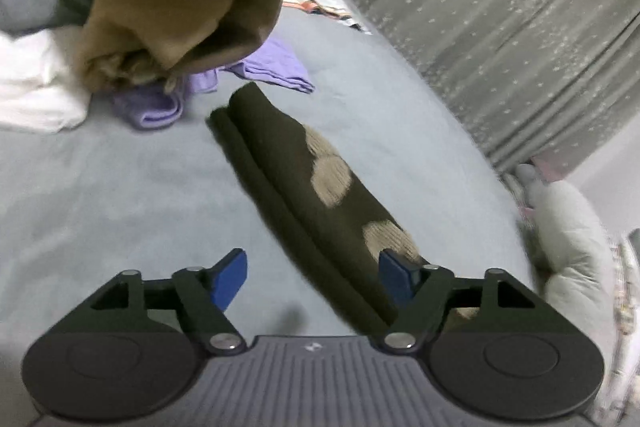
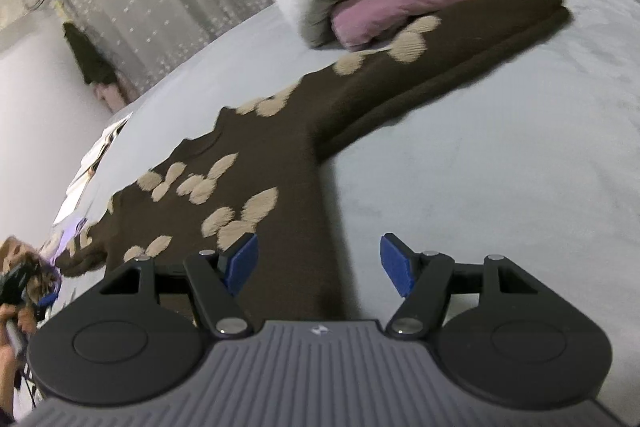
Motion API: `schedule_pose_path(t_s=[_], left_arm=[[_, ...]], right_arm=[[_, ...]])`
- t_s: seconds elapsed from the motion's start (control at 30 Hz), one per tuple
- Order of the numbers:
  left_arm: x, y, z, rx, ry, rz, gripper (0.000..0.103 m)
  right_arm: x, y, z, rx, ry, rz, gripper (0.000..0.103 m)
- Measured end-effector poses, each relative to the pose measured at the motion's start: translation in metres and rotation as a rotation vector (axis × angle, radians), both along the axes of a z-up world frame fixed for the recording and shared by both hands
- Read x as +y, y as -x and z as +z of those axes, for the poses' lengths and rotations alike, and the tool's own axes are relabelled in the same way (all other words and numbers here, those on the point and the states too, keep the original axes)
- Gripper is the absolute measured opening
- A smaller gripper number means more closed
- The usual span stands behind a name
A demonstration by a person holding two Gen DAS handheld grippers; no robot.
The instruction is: Fold clothes
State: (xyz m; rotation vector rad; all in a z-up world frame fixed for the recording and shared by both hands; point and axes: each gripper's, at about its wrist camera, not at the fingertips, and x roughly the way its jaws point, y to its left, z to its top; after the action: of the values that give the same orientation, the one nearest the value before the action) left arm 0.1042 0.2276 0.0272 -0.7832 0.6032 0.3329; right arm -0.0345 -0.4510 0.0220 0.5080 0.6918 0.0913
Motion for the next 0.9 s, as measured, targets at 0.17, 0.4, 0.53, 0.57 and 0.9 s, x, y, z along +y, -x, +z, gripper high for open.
schedule_pose_path(t_s=[0.17,0.4,0.53,0.57,0.9], left_arm=[[0.017,-0.043,-0.012,0.049,-0.012,0.090,0.078],[0.027,-0.038,-0.013,-0.111,-0.038,0.079,0.007],[0.042,-0.005,0.003,-0.229,0.048,0.142,0.007],[0.043,-0.001,0.007,-0.233,0.049,0.148,0.007],[0.040,0.013,-0.004,-0.218,-0.061,0.081,0.007]], right_arm=[[0.009,0.001,-0.002,-0.005,0.027,0.032,0.069],[0.016,-0.008,-0.002,-0.029,0.033,0.041,0.069],[0.010,-0.003,0.001,-0.048,0.019,0.015,0.069],[0.009,-0.002,0.001,-0.052,0.015,0.009,0.069],[-0.024,-0.001,0.003,-0.085,-0.091,-0.110,0.073]])
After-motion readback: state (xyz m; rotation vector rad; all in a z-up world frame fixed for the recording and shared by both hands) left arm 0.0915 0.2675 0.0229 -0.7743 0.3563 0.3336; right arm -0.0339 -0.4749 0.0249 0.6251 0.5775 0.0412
